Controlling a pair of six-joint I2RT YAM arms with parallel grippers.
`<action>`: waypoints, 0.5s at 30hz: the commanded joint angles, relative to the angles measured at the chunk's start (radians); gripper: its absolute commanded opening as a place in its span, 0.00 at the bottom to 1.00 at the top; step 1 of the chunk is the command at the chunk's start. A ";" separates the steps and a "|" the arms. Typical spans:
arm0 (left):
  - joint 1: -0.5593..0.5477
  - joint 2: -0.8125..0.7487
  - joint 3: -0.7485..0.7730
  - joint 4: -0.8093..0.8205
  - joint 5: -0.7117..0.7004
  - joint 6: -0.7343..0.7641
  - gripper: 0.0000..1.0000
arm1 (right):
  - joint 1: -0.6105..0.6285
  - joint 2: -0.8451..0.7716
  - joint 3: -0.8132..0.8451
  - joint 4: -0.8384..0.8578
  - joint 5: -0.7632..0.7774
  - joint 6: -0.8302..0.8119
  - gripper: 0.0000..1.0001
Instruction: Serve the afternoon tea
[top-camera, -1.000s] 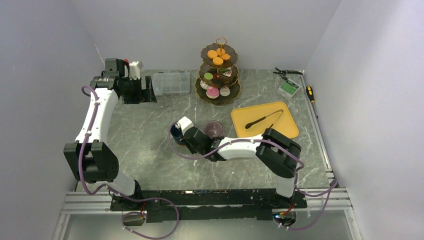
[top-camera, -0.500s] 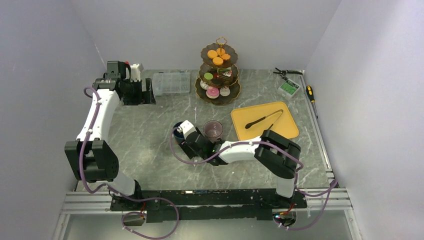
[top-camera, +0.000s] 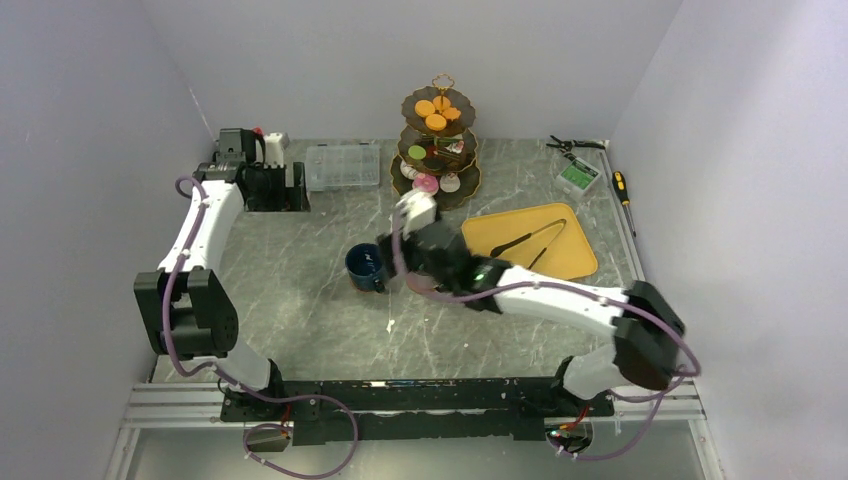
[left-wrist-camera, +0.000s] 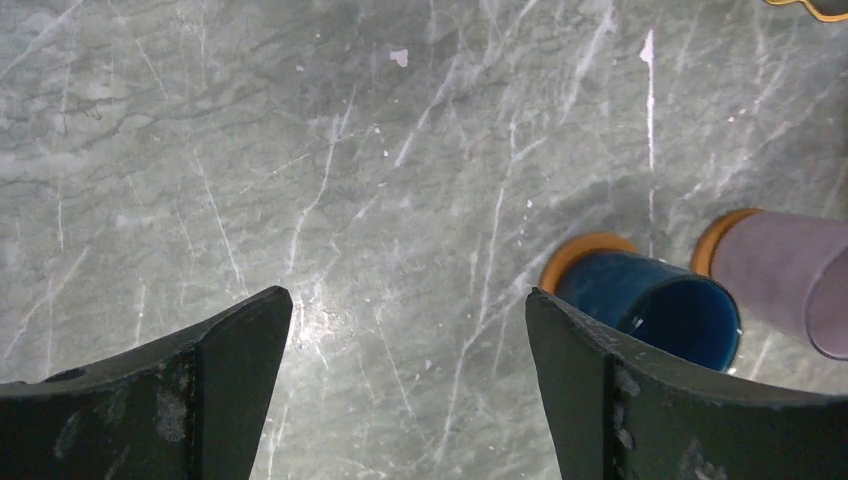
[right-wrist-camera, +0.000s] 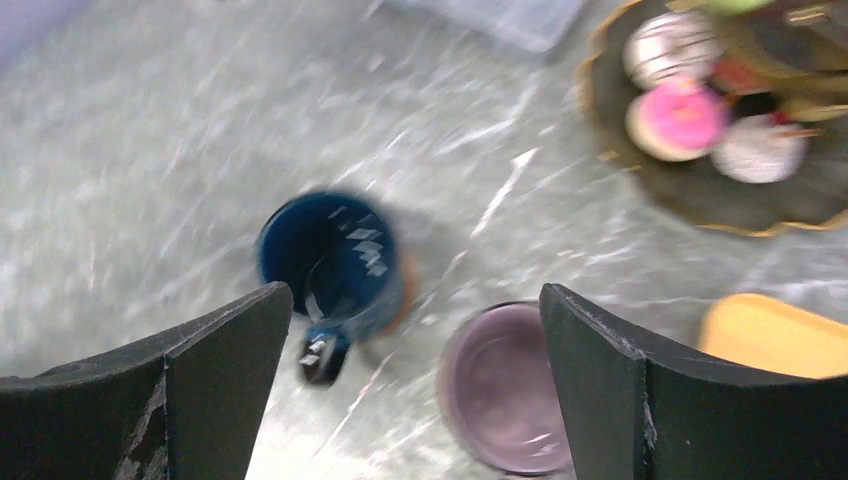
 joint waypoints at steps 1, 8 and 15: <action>0.023 0.022 -0.047 0.119 -0.005 0.051 0.93 | -0.212 -0.191 -0.068 -0.014 -0.029 0.049 1.00; 0.064 0.041 -0.161 0.235 0.069 0.082 0.93 | -0.609 -0.383 -0.248 -0.052 -0.045 0.130 1.00; 0.086 -0.029 -0.418 0.519 0.129 0.077 0.93 | -0.852 -0.509 -0.502 0.061 0.348 0.172 1.00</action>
